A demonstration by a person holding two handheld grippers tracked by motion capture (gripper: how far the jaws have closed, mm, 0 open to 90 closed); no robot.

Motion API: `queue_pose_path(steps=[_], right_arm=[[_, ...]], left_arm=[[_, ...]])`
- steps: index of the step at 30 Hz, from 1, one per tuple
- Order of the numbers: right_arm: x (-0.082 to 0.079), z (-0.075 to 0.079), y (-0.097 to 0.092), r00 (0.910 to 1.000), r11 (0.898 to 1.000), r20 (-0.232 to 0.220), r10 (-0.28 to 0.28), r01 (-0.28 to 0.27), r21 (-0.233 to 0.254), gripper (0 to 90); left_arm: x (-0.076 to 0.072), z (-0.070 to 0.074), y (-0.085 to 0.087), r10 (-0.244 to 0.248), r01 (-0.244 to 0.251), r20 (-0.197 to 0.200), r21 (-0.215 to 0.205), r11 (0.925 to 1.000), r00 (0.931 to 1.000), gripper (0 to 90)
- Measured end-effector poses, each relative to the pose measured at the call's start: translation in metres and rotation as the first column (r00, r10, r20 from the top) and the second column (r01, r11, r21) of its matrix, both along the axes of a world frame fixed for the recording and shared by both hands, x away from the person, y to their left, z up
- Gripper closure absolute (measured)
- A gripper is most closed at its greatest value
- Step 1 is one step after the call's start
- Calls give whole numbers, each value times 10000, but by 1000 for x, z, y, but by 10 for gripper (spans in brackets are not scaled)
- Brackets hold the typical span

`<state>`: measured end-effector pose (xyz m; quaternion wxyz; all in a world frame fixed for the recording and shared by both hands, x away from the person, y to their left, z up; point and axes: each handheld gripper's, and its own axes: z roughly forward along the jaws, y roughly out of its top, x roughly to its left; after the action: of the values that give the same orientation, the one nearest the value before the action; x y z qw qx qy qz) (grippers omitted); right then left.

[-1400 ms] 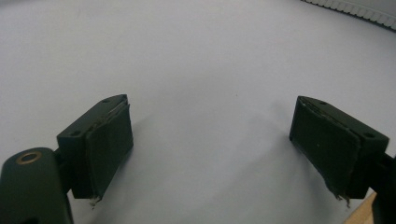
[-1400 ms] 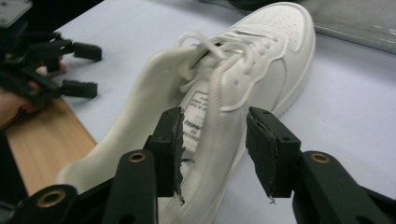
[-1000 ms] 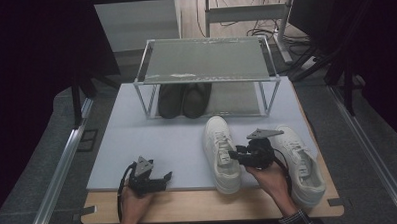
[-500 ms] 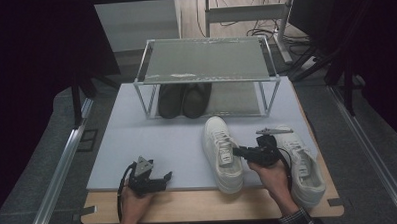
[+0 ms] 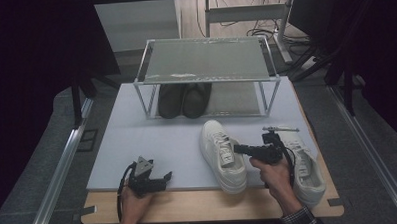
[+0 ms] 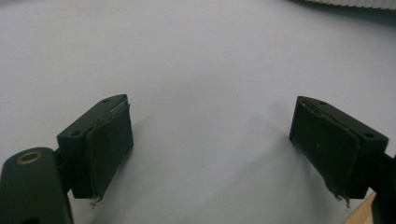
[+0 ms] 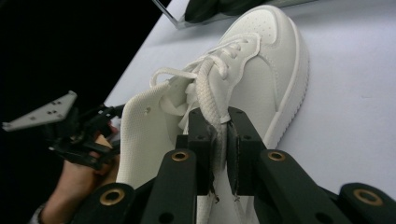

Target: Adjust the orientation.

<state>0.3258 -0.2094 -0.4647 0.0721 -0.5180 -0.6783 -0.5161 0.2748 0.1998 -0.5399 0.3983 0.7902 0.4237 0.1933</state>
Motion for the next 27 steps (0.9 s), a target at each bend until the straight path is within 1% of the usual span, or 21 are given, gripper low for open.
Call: queue_pose_path(steps=[3, 12, 17, 20, 27], right_arm=[[1, 2, -1, 10000, 9995, -77, -7, 9, 311, 821], [4, 15, -4, 10000, 9965, 24, -31, 28, 831, 821], [6, 23, -7, 10000, 9923, 15, -6, 4, 1236, 820], [7, 31, -9, 9999, 9899, 118, -45, 27, 1418, 819], [9, 46, -11, 9996, 9868, 261, -75, 32, 1620, 819]], left_arm=[[0, 0, 0, 1, -1, -1, -4, 10000, 10000, 128], [0, 0, 0, 3, -3, -2, -6, 10000, 10000, 128], [0, 0, 0, 0, 0, 2, -3, 10000, 10000, 129], [0, 0, 0, 2, -2, 3, 0, 10000, 10000, 129], [0, 0, 0, -13, 12, 19, 18, 10000, 10000, 128]])
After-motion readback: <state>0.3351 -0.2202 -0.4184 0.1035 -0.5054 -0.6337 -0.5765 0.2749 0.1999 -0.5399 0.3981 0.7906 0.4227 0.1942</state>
